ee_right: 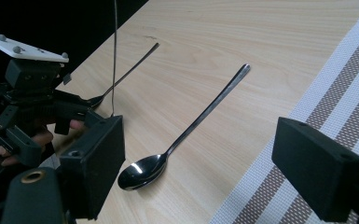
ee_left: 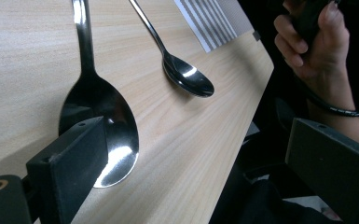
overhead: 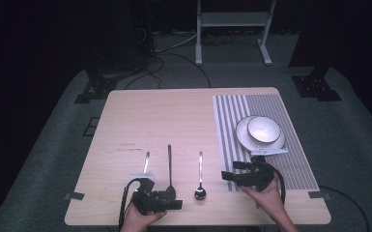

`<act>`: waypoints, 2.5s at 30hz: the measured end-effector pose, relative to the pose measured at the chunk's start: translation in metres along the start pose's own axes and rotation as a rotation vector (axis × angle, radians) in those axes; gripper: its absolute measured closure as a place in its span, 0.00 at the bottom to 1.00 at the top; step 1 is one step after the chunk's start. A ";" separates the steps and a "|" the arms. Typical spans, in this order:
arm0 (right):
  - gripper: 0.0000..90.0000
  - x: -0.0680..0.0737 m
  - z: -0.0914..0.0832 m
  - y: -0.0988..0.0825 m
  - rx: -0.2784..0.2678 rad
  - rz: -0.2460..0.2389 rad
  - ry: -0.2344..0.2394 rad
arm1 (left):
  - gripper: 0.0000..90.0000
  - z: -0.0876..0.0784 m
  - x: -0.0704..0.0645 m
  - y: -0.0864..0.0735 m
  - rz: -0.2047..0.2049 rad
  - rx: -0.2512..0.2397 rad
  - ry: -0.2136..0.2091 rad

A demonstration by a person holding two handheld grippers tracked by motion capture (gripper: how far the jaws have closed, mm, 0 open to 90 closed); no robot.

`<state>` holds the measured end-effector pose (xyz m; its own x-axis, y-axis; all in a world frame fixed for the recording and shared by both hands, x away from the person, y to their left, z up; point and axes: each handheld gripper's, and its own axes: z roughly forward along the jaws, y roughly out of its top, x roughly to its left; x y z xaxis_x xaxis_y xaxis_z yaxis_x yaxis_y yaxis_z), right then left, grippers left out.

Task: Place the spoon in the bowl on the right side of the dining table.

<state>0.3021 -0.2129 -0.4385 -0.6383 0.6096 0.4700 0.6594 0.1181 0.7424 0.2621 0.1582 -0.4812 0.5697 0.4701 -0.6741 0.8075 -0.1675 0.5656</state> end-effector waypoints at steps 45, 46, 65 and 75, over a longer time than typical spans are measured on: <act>0.18 0.012 0.062 0.031 0.069 0.012 0.089 | 0.05 -0.001 0.003 -0.001 0.006 0.005 -0.039; 0.18 0.013 0.066 0.032 0.069 0.018 0.096 | 0.05 -0.001 0.003 -0.001 0.007 0.006 -0.039; 0.22 0.009 0.095 0.036 0.099 0.067 0.133 | 0.05 -0.002 0.004 -0.002 0.005 0.005 -0.044; 0.23 0.016 0.116 0.046 0.108 0.077 0.161 | 0.05 -0.003 0.005 -0.002 0.004 0.001 -0.047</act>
<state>0.3681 -0.1065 -0.4521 -0.6335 0.4881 0.6003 0.7423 0.1647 0.6495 0.2628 0.1630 -0.4843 0.5797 0.4283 -0.6932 0.8052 -0.1706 0.5680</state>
